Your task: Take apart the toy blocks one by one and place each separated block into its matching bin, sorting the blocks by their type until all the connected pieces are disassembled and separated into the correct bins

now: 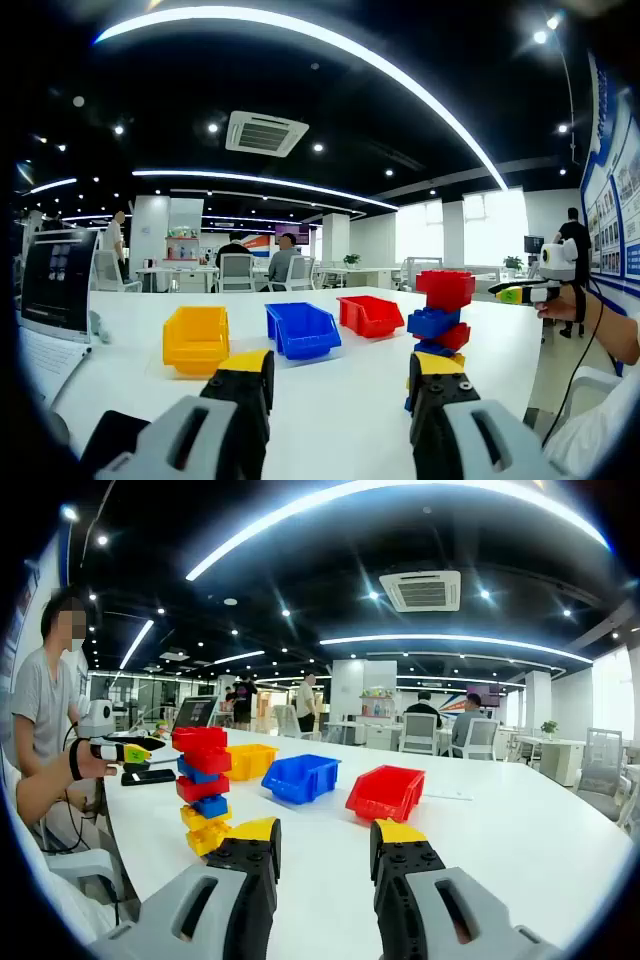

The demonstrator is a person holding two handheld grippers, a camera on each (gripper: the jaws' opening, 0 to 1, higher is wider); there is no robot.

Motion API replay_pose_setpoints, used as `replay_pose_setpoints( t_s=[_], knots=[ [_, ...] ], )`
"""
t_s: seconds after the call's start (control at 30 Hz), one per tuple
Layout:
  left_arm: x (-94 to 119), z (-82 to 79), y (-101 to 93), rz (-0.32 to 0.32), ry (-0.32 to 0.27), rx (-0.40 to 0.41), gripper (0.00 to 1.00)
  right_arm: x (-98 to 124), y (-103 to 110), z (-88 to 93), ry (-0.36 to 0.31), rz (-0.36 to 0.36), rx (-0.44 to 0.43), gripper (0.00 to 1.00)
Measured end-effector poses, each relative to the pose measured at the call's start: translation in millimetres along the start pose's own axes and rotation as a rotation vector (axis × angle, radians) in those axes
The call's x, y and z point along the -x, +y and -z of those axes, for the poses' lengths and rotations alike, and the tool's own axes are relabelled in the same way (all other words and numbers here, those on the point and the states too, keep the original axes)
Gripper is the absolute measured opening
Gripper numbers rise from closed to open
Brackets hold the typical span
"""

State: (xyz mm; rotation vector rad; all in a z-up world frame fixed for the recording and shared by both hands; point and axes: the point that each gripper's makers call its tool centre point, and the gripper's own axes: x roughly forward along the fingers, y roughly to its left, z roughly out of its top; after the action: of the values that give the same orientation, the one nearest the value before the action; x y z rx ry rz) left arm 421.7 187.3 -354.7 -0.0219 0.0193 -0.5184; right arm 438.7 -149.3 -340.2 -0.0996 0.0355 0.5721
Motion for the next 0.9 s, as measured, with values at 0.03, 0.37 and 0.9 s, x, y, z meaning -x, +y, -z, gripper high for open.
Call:
replay_pose_setpoints(
  t_s=[0.03,0.37,0.9],
  knots=[
    [-0.2,-0.7,0.1,-0.001,-0.005,0.002,0.55,0.3,0.0,0.2,0.001,-0.001,-0.001,0.37],
    [-1.5,-1.8,-2.2,0.006,-0.008,0.006,0.55,2.0,0.8,-0.7,-0.003,0.000,-0.006,0.37],
    [-2.3,-1.6,-4.5,0.018,-0.010,0.013,0.56,4.3,3.0,-0.8,-0.005,0.004,-0.009,0.37]
  ],
)
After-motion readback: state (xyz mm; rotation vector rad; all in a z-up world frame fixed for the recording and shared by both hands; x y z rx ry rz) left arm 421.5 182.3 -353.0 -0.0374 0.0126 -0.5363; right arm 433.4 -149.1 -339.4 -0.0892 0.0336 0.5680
